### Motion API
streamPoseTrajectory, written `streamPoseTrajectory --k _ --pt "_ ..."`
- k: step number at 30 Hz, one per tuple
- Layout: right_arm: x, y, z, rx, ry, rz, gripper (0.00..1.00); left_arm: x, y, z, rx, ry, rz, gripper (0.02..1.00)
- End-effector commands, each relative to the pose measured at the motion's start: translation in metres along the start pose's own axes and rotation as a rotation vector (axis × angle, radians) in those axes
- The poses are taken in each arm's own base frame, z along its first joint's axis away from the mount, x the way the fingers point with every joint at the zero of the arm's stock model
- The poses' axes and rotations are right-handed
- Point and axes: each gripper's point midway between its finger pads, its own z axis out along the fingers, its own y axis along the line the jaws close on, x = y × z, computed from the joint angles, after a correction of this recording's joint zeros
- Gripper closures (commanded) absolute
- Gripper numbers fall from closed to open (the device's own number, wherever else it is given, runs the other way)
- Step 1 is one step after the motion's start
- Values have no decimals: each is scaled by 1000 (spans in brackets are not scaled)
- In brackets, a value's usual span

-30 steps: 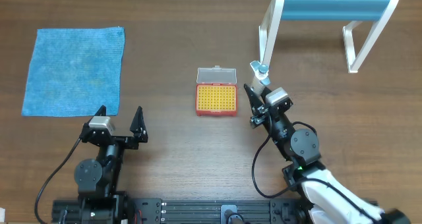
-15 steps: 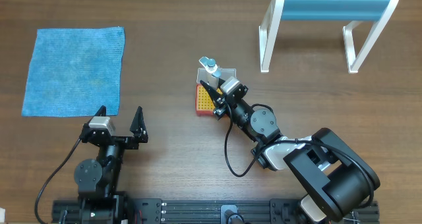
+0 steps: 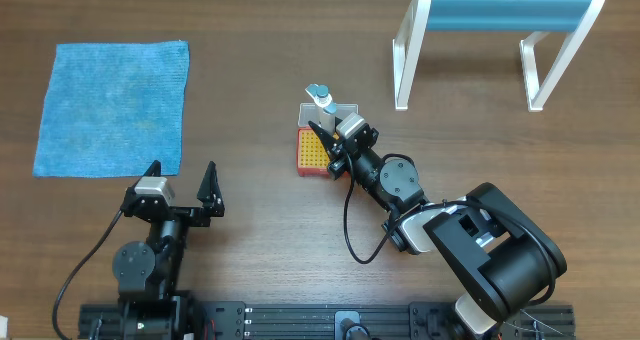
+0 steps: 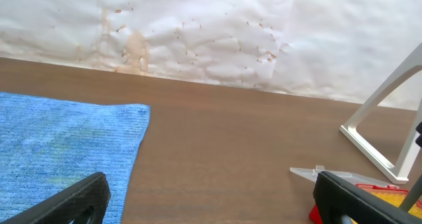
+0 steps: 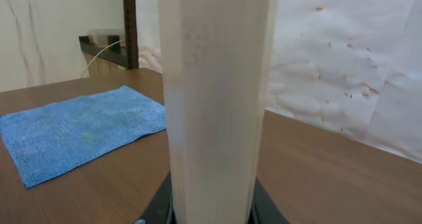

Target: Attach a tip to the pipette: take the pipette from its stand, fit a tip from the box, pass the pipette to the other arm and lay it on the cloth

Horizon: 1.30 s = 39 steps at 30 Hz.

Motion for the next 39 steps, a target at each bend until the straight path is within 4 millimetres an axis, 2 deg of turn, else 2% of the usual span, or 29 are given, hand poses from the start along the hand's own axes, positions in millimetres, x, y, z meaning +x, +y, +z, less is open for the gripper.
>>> streamPoseTrajectory --k 1,9,12,16,23,32,34,39 --pt "-4 -2 5 -4 -12 9 925 1 0 0 -1 3 2 20" --pt "-3 -7 5 8 -10 9 925 1 0 0 -1 3 2 23" --pt "-4 4 5 -55 -11 9 925 1 0 0 -1 3 2 23" --pt "-3 4 5 -58 -9 9 925 1 0 0 -1 3 2 20" --pt "10 -1 4 -46 44 19 923 1 0 0 -1 3 2 20" --pt "49 2 -8 -48 185 50 925 1 0 0 -1 3 2 23" --pt "63 3 -11 -48 219 57 925 1 0 0 -1 3 2 20" --pt "80 3 -10 -48 192 51 925 1 0 0 -1 3 2 23"
